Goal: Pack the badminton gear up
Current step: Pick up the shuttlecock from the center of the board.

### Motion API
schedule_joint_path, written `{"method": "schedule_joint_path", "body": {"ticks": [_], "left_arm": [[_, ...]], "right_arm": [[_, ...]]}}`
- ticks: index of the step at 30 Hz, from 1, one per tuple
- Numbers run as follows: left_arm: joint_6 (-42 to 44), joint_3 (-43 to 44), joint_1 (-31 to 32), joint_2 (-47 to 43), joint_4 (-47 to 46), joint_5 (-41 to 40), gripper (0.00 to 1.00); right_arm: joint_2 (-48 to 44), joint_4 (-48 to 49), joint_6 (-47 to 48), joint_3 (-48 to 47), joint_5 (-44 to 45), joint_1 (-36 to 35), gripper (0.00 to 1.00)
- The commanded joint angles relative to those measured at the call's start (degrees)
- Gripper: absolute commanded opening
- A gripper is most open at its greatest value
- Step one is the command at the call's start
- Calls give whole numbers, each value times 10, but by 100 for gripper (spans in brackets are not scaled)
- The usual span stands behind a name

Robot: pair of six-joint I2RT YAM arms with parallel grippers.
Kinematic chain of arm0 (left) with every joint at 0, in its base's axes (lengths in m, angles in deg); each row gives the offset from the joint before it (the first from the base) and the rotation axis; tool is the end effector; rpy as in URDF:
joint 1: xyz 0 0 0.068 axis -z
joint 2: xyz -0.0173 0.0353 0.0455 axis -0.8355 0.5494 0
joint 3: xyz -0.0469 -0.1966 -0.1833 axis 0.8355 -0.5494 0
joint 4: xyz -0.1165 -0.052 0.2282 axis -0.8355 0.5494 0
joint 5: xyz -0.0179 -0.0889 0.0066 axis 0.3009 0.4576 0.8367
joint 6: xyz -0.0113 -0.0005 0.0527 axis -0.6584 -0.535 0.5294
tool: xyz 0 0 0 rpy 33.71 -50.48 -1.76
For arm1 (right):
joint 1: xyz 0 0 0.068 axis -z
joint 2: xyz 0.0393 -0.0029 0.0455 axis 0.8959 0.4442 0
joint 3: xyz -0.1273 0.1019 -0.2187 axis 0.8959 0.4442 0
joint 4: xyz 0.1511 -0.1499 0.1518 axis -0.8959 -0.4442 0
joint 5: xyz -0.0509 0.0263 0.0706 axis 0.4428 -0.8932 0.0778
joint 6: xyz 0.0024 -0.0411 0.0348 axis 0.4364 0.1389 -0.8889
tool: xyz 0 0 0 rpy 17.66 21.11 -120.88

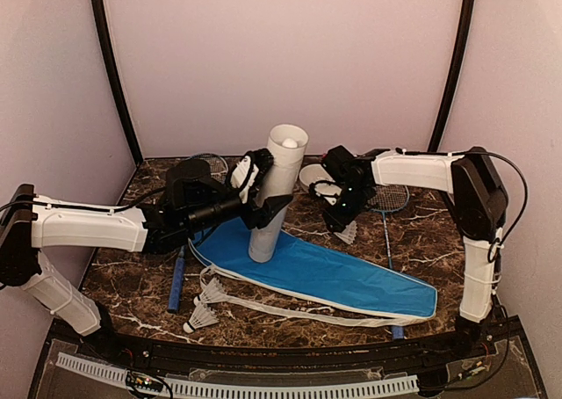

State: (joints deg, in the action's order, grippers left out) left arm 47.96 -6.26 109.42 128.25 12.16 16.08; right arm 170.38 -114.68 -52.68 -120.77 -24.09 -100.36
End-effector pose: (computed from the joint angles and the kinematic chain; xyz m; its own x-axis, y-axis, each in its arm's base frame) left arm 0.2060 -0.2722 0.2932 0.1948 0.1390 -0.9709 0.7851 0.5713 0.2393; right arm 0.3322 0.2458 0.1960 -0.6522 -0.6807 -0.3335 -0.6937 0.7134 -0.0995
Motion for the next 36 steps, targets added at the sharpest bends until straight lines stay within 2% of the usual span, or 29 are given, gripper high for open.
{"method": "schedule_joint_path", "body": {"ticks": [1, 8, 13, 19, 23, 28, 36], "left_arm": [[-8, -20, -5, -4, 38, 3, 68], [-8, -20, -5, -5, 40, 2, 68], [-8, -18, -5, -4, 41, 4, 68], [-7, -18, -5, -4, 42, 4, 68], [-6, -19, -5, -5, 43, 3, 68], [-7, -19, -6, -8, 46, 2, 68], [-20, -19, -6, -5, 41, 3, 68]], "right_arm": [[32, -7, 28, -34, 47, -10, 51], [84, -15, 48, -66, 71, -23, 52], [109, -21, 54, -77, 95, -26, 46], [111, -20, 52, -76, 97, -26, 29], [95, -16, 43, -76, 80, -21, 25], [23, 24, 12, -55, 3, 8, 24], [-184, 153, -76, 45, -128, 55, 24]]}}
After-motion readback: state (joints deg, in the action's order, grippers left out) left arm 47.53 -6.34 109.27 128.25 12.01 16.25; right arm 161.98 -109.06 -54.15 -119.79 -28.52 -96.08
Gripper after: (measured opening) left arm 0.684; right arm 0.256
